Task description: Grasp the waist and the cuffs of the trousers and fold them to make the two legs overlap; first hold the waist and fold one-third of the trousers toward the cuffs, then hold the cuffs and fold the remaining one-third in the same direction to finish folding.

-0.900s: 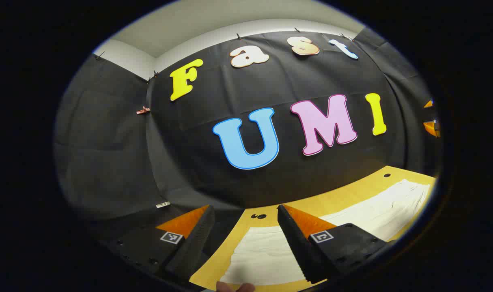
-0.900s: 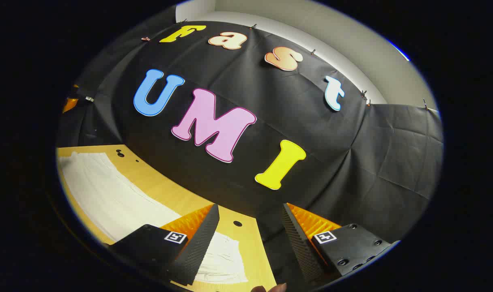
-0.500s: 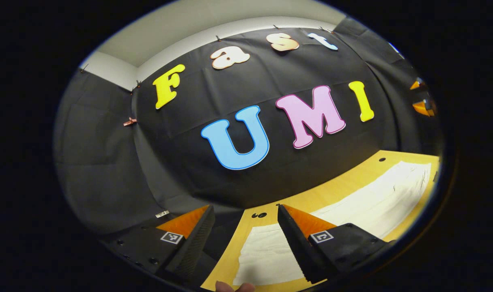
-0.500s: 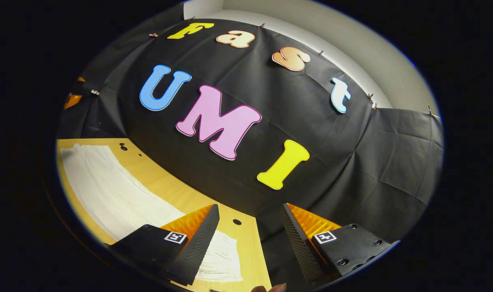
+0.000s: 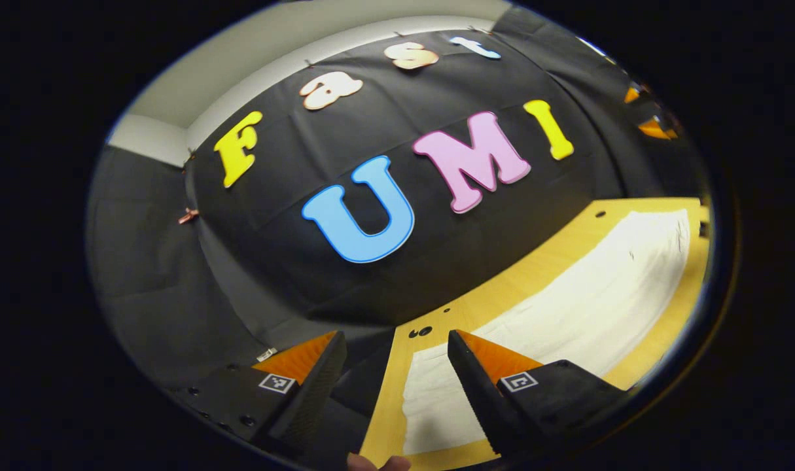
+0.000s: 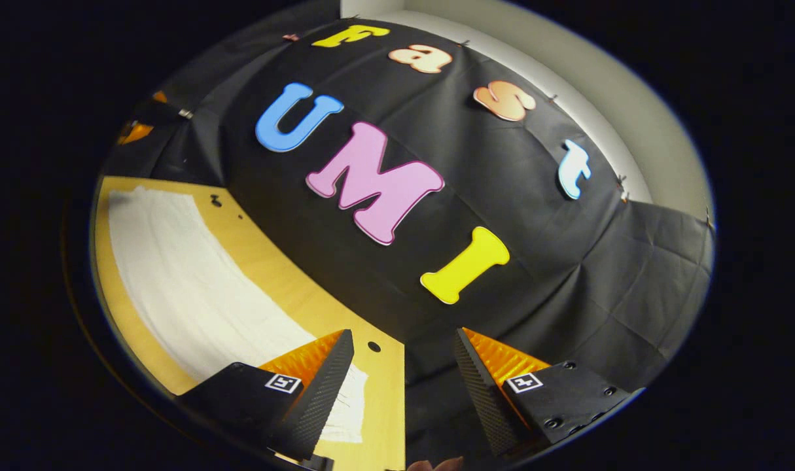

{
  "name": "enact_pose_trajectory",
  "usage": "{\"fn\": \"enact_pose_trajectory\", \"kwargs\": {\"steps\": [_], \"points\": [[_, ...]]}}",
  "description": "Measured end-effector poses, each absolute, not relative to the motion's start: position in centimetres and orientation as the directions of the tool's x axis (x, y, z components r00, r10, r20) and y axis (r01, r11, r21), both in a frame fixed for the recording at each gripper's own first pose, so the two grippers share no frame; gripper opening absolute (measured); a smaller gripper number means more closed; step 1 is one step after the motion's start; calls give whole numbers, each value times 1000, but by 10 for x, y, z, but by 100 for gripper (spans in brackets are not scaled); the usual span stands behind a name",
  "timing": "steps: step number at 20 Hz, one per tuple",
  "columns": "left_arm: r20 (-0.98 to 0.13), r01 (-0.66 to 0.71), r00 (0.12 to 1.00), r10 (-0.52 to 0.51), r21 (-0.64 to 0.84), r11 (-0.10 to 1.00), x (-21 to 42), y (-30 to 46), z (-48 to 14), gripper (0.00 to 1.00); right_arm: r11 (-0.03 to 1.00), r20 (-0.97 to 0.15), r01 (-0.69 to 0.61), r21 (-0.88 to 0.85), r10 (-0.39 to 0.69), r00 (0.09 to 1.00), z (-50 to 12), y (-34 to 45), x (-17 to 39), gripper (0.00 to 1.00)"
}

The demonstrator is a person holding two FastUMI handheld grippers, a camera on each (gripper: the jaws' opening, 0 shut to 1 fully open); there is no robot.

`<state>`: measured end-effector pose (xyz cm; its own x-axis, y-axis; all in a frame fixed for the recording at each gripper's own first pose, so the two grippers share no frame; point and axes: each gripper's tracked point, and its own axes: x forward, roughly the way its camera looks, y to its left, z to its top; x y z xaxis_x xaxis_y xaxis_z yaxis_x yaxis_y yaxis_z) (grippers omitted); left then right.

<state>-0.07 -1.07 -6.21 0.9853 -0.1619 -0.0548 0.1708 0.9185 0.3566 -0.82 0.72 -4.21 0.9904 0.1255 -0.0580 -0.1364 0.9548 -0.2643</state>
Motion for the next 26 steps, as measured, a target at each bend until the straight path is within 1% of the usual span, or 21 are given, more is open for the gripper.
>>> {"fn": "enact_pose_trajectory", "kwargs": {"steps": [5,8,11,13,15,17,20,22,23,24,26], "points": [[-174,324,946,-273,532,783,-16,-6,-142,98,891,-159,-253,-376,207,965,-104,18,-19,97],[-269,418,908,-321,605,677,-16,2,-195,98,824,-229,-333,-458,252,940,-150,25,-26,97],[-413,547,836,-360,672,499,-19,9,-264,98,752,-318,-430,-499,303,898,-201,31,-38,97],[-495,626,778,-388,671,398,-28,8,-309,97,721,-369,-481,-499,325,871,-228,32,-43,97],[-557,671,739,-380,660,338,-24,19,-338,97,679,-405,-518,-521,338,850,-248,31,-46,97],[-596,695,717,-361,647,313,-17,29,-349,97,632,-438,-555,-541,352,827,-267,29,-50,97],[-645,727,680,-349,654,209,-14,39,-365,97,572,-470,-589,-571,360,806,-291,24,-49,97],[-683,753,650,-333,636,166,-16,48,-378,97,533,-492,-611,-585,365,790,-307,21,-47,97],[-688,755,647,-328,638,151,-16,49,-382,97,513,-501,-618,-595,365,785,-315,20,-46,98],[-693,756,644,-323,642,128,-12,48,-384,95,492,-507,-626,-605,368,779,-321,19,-44,98],[-676,725,666,-315,685,64,5,43,-383,92,456,-518,-636,-623,368,772,-335,19,-38,97]]}}
